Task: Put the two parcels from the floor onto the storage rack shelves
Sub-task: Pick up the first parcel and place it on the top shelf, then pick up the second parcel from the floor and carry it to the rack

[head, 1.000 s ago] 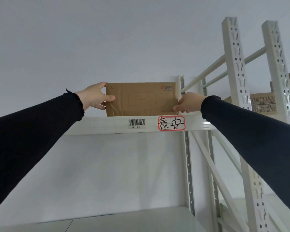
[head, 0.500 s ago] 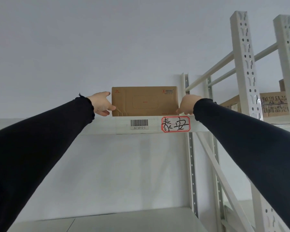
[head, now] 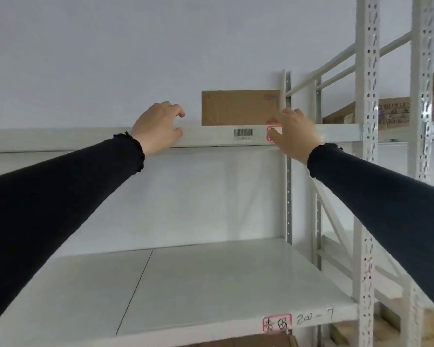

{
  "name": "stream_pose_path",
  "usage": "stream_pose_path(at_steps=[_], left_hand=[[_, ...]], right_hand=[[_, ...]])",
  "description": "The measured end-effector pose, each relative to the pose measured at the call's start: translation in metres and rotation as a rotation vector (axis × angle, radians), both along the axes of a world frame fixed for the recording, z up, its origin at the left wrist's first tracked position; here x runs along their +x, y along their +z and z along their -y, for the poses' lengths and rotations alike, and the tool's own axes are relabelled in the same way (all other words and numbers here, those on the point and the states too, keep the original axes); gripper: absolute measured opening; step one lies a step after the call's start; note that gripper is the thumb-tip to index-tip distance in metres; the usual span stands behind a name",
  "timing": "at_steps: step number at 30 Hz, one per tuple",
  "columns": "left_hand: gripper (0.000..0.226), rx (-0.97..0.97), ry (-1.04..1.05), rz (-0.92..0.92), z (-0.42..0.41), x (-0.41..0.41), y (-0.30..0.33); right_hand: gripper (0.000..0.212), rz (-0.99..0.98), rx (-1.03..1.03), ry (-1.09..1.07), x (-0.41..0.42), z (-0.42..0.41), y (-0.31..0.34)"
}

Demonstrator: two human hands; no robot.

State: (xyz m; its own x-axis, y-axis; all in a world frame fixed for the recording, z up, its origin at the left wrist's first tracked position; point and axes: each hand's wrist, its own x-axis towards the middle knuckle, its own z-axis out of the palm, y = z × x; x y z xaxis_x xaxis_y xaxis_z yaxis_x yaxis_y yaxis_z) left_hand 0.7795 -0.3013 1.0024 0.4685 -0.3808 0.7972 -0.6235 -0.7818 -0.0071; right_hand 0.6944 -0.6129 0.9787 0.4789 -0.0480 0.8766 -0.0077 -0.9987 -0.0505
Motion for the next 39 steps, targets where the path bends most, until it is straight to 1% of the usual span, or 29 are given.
stream_pose_path(at_steps=[2, 4, 8, 12, 19, 25, 29, 31, 33, 35, 39], left_hand=[[0.042, 0.031, -0.008, 0.012, -0.028, -0.02, -0.032], [0.044, 0.097, 0.001, -0.021, -0.056, -0.038, -0.068], [0.049, 0.224, 0.005, -0.217, -0.098, -0.071, -0.145], [0.053, 0.259, -0.005, -0.347, -0.129, -0.108, -0.211], [0.061, 0.347, 0.063, -0.613, -0.169, -0.191, -0.333], [0.064, 0.407, 0.105, -0.835, -0.193, -0.288, -0.445], [0.059, 0.427, 0.107, -0.956, -0.213, -0.358, -0.516], [0.057, 0.449, 0.1, -1.006, -0.222, -0.393, -0.55], [0.061, 0.458, 0.098, -1.064, -0.233, -0.427, -0.585], [0.065, 0.461, 0.095, -1.127, -0.244, -0.462, -0.618], [0.067, 0.455, 0.102, -1.291, -0.267, -0.533, -0.68]], right_hand=[[0.032, -0.041, 0.018, 0.011, -0.017, -0.027, -0.034], [0.035, -0.123, 0.022, -0.008, -0.035, -0.058, -0.069], [0.043, -0.35, 0.063, -0.037, -0.073, -0.111, -0.142], [0.051, -0.555, 0.065, -0.065, -0.108, -0.15, -0.206], [0.053, -0.772, 0.091, -0.002, -0.189, -0.208, -0.323], [0.053, -1.014, 0.117, -0.016, -0.287, -0.236, -0.442], [0.056, -1.176, 0.2, -0.014, -0.356, -0.252, -0.518], [0.051, -1.246, 0.225, -0.02, -0.392, -0.263, -0.552], [0.052, -1.3, 0.22, -0.031, -0.432, -0.273, -0.585], [0.055, -1.335, 0.26, -0.047, -0.476, -0.285, -0.613], [0.054, -1.433, 0.283, -0.069, -0.56, -0.306, -0.669]])
